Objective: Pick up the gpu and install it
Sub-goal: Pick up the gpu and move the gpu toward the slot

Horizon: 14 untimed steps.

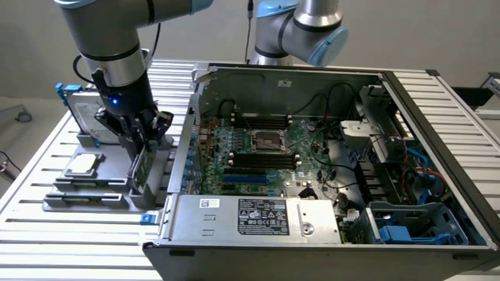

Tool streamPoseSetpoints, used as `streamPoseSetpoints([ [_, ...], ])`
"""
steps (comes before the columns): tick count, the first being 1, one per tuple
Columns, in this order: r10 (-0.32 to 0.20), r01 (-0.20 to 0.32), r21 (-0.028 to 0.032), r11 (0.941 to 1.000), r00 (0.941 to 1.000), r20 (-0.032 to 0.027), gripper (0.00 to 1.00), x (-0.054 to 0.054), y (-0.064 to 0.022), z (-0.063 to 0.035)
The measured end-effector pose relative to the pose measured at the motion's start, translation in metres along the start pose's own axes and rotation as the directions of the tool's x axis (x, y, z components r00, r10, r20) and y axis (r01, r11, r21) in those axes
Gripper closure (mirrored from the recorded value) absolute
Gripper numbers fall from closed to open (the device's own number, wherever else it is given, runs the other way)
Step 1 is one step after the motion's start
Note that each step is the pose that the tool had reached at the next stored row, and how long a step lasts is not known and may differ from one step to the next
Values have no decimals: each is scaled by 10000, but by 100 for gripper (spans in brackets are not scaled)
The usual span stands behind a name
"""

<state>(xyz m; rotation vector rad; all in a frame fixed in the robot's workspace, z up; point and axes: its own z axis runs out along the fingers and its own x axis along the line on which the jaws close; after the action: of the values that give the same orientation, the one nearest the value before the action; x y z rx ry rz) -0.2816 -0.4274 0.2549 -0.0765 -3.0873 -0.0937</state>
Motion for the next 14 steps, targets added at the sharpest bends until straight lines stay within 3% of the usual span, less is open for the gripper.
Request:
streamPoseSetpoints([
  [12,-19,19,-365,9993,10000,-17,73,31,15,-271],
  [14,-19,19,-382,9993,10000,-19,73,35,20,-344],
])
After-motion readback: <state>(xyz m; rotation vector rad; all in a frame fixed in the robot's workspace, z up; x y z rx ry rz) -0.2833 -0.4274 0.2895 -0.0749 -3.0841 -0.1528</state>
